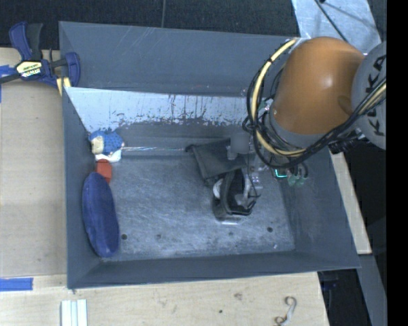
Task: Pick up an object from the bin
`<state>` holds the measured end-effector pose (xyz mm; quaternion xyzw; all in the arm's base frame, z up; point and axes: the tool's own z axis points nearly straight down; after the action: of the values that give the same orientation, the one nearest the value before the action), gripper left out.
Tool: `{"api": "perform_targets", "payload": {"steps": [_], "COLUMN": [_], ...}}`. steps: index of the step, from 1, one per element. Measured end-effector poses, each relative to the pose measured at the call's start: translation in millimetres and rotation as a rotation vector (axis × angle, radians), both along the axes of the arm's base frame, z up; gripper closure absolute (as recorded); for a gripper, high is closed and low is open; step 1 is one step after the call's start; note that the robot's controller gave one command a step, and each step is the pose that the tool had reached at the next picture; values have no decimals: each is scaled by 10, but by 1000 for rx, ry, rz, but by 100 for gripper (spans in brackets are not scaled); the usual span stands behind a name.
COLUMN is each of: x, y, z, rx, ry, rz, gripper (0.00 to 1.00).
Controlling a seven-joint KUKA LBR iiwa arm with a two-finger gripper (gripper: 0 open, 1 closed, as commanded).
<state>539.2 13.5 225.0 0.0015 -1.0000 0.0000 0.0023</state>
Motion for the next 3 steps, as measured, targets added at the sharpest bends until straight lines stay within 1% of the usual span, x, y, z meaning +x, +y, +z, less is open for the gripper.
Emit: {"api": "perform_targets", "payload": {"steps": [1,2,3], "x": [382,581,582], "y": [-129,-554,-549], "z": [-952,-1472,-1474], "rx": [1,2,3], "ry": [-3,-6,-8], "rz": [386,1002,999], "gripper": [0,0,100]}}
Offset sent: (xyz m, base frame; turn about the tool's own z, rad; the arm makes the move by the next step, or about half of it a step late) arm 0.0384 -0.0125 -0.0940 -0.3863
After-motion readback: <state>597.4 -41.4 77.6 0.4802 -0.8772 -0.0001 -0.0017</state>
